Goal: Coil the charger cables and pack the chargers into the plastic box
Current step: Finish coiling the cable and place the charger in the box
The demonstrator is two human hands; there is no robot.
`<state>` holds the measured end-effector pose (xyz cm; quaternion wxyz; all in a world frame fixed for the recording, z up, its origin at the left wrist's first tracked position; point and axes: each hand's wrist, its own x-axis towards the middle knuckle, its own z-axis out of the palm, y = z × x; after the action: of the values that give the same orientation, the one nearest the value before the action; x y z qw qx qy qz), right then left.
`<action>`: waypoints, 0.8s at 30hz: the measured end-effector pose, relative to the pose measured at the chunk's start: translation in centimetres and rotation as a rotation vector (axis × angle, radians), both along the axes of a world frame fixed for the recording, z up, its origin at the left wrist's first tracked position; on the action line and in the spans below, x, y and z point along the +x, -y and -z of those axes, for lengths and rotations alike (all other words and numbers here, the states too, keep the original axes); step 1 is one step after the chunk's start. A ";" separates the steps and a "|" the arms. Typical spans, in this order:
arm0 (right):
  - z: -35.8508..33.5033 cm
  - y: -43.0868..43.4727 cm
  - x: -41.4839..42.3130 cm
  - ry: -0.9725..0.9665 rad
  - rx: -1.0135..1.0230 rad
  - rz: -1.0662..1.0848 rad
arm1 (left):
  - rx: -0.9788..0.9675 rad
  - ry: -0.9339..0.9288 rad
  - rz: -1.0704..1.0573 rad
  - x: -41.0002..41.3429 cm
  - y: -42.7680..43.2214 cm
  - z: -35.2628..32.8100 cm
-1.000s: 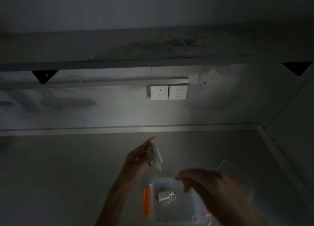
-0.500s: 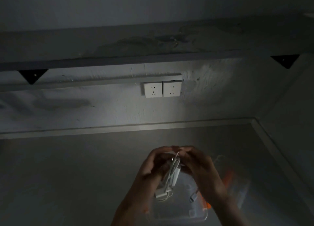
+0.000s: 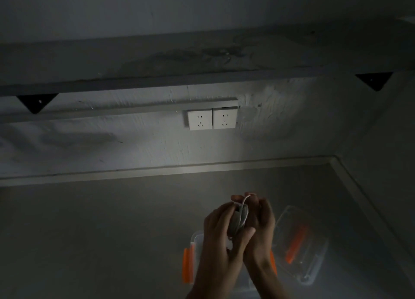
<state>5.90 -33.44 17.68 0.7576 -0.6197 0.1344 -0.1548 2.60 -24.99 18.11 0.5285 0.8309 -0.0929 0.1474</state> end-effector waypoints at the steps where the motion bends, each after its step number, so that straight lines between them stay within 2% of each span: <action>1: -0.2 0.2 0.2 0.005 0.002 0.018 | 0.022 0.019 0.031 0.3 -0.2 -0.1; 3: -0.4 0.9 0.9 -0.024 0.101 0.020 | 0.038 0.028 0.122 0.7 -0.8 -0.4; 6: -1.3 1.5 1.5 -0.114 0.442 -0.108 | 0.047 0.055 0.203 1.1 -1.4 -0.4; 7: -1.4 1.6 1.6 -0.144 0.500 -0.133 | 0.063 0.070 0.201 1.2 -1.6 -0.2; 13: -1.9 1.6 2.1 -0.217 0.651 -0.116 | 0.236 0.131 0.166 1.2 -1.6 0.8; 16: -2.2 1.1 2.4 -0.256 0.653 -0.094 | 0.262 0.175 0.113 1.4 -1.9 0.9; 19: -2.7 0.5 2.4 -0.299 0.560 -0.110 | 0.245 0.226 0.077 1.6 -2.0 0.9; 24: -2.4 -1.1 2.7 -0.174 0.424 -0.068 | 0.184 0.239 -0.080 1.4 -1.5 0.4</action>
<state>8.61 -32.39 20.09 0.8613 -0.4617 0.2077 -0.0435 3.97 -23.47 17.67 0.4290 0.8554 -0.1352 0.2569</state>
